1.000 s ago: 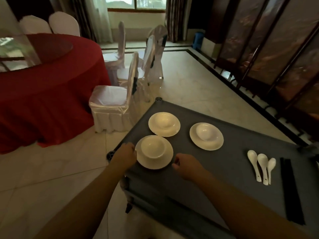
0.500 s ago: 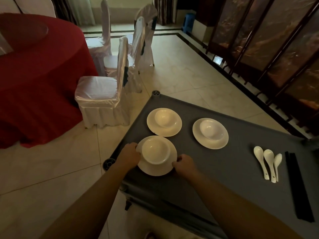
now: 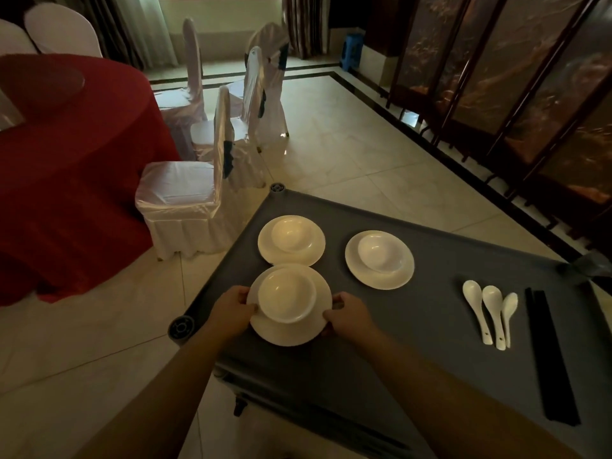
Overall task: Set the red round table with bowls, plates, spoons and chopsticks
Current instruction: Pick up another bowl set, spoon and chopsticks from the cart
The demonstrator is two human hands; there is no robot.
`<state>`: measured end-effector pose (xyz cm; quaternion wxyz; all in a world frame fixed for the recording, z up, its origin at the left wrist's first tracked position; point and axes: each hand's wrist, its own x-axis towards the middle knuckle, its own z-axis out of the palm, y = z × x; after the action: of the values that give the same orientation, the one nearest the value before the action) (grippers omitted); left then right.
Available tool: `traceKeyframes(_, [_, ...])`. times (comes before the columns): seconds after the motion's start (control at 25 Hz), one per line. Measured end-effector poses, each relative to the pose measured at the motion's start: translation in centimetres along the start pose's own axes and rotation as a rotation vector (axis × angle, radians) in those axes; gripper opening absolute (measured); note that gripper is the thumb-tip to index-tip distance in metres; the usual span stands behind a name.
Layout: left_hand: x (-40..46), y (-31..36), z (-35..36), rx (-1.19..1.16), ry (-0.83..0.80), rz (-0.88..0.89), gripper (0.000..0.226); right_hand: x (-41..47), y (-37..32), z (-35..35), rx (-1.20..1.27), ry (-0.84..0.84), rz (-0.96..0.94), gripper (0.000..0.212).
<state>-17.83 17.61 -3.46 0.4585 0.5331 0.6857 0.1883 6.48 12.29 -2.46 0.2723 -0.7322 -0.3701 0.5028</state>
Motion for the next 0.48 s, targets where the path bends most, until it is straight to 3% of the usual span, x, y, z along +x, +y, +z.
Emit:
traceKeyframes(0.28, [-2.4, 4.8, 3.6, -0.508, -0.229, -0.135, 0.036, -1.6, 0.7, -7.3, 0.102, 0.035, -0.066, 0.026])
traceKeyframes(0.48, [-3.5, 7.3, 8.1, -0.646, -0.408, -0.093, 0.047, -3.0, 2.4, -12.8, 0.156, 0.101, -0.099, 0.026])
